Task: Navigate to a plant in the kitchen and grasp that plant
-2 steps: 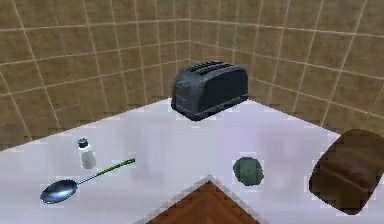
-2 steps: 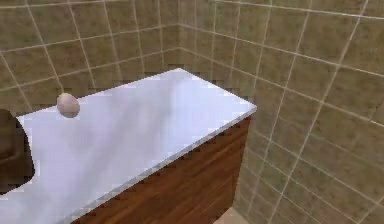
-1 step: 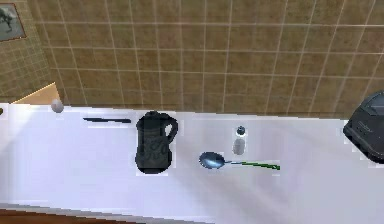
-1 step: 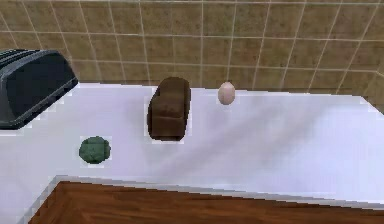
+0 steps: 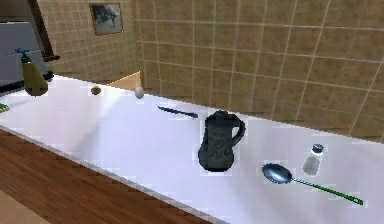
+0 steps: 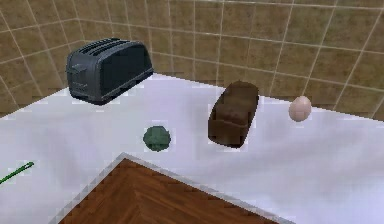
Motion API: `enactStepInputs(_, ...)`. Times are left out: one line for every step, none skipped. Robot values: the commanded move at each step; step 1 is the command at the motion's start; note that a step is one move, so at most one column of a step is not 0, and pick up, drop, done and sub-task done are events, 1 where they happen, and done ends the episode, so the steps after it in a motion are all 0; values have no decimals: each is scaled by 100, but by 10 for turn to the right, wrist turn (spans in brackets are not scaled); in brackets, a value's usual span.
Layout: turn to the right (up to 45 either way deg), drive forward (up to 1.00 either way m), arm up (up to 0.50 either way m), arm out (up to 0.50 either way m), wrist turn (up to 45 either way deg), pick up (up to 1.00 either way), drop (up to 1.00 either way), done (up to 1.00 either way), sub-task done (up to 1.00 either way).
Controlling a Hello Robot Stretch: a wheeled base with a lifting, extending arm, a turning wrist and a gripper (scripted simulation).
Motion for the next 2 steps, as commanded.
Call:
enactStepInputs(0, 0, 50, 0, 0, 0, 0, 0, 0)
enactStepInputs(0, 0, 38, 0, 0, 0, 0, 0, 0)
